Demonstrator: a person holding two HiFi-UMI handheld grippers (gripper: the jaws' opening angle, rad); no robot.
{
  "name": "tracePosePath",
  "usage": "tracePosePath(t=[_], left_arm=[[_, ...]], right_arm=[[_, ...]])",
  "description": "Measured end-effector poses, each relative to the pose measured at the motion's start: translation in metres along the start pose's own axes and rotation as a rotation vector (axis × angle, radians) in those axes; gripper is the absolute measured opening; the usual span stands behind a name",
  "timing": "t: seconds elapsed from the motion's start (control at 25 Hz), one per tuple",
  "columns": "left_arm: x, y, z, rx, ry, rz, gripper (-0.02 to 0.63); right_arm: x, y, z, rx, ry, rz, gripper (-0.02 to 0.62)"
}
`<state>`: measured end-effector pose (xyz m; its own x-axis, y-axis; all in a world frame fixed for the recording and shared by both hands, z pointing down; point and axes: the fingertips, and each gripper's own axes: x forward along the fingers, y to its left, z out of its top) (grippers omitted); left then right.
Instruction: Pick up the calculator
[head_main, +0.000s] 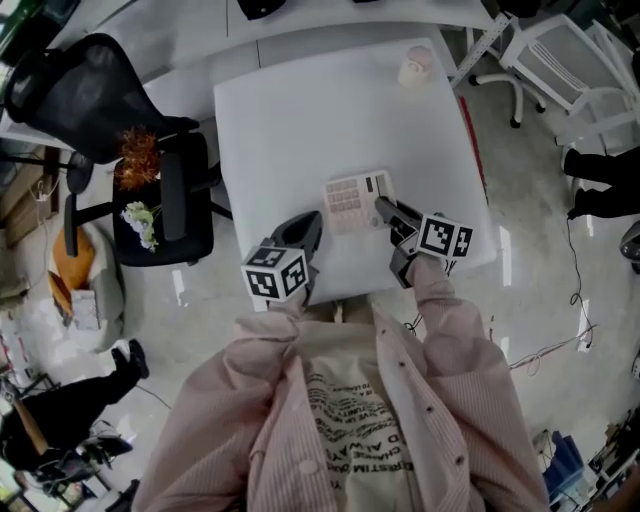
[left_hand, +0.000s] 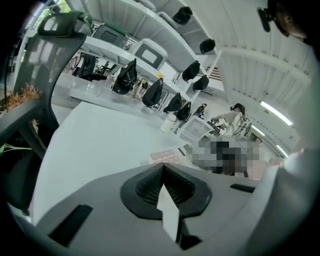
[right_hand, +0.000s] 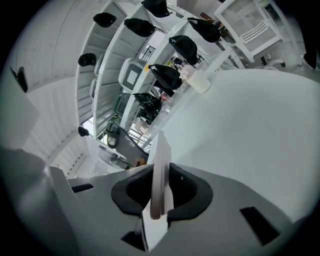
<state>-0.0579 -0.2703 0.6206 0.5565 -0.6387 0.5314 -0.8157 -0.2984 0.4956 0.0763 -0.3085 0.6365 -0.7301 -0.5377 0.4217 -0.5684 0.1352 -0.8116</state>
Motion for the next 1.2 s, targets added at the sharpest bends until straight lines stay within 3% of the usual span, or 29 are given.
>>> tracePosePath(t=[0.44, 0.68, 1.2], left_arm=[[-0.034, -0.028, 0.048, 0.103, -0.124, -0.045, 0.002], [-0.054, -0.043, 0.074, 0.235, -0.177, -0.045, 0.002], [-0.106, -0.068, 0.128, 0.312, -0.357, -0.063, 0.002]], right_arm=[[-0.034, 0.051, 0.030, -0.012, -0.129, 0.049, 0.063], [-0.055, 0.080, 0.046, 0.008, -0.178, 0.094, 0.063], [-0.099, 0.149, 0.084, -0.067, -0.320, 0.212, 0.063]])
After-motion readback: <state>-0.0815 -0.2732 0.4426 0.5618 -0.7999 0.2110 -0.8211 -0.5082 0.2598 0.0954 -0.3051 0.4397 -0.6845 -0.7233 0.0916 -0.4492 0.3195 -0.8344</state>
